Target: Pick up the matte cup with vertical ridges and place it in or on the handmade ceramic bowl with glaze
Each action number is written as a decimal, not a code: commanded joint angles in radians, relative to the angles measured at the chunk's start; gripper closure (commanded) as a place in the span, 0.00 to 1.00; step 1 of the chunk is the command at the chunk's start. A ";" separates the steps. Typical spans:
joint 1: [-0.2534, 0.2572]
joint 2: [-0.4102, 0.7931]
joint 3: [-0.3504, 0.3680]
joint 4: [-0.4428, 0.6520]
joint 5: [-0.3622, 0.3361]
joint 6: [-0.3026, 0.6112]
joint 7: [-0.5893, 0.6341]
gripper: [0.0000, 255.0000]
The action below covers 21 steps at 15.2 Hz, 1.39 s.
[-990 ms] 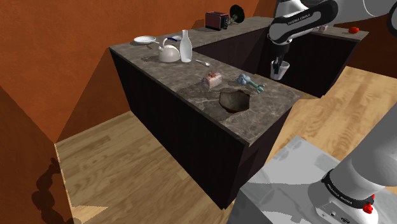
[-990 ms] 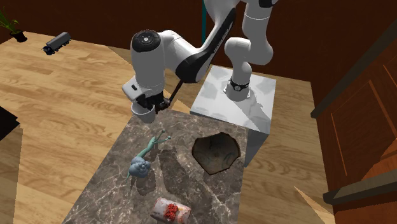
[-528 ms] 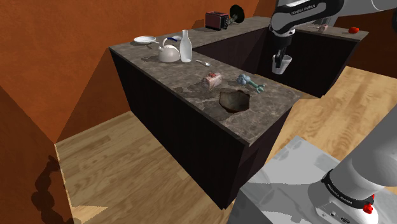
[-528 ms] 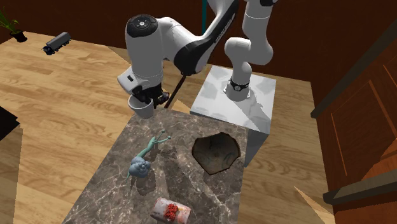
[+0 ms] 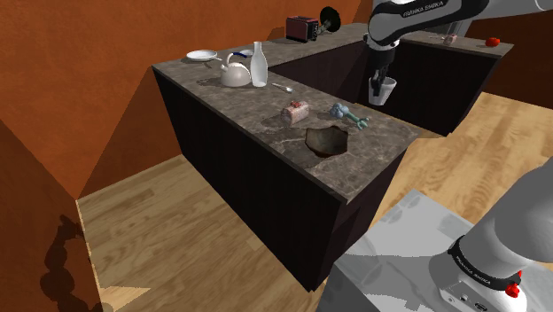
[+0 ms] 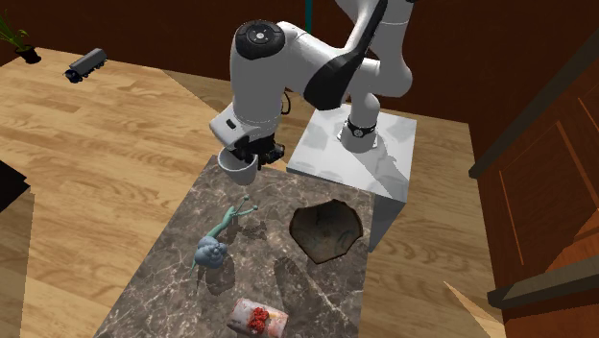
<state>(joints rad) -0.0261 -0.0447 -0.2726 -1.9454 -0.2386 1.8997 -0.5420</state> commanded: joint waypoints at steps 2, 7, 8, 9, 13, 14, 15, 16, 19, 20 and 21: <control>0.034 -0.020 0.039 -0.009 -0.001 -0.026 0.072 1.00; 0.091 -0.039 0.105 -0.015 0.006 -0.065 0.187 1.00; 0.103 -0.040 0.118 -0.013 0.008 -0.073 0.210 1.00; 0.114 -0.040 0.131 -0.009 0.011 -0.082 0.232 1.00; 0.159 -0.029 0.184 0.015 0.024 -0.115 0.321 1.00; 0.170 -0.024 0.196 0.024 0.027 -0.124 0.342 1.00; 0.181 -0.018 0.209 0.035 0.031 -0.132 0.364 1.00; 0.193 -0.011 0.222 0.046 0.034 -0.141 0.385 1.00; 0.214 0.006 0.245 0.059 0.040 -0.146 0.429 1.00; 0.214 0.008 0.245 0.047 0.039 -0.133 0.431 1.00; 0.213 0.009 0.244 0.035 0.039 -0.120 0.433 1.00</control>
<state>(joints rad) 0.1859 -0.0401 -0.0297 -1.9050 -0.1999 1.7709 -0.1144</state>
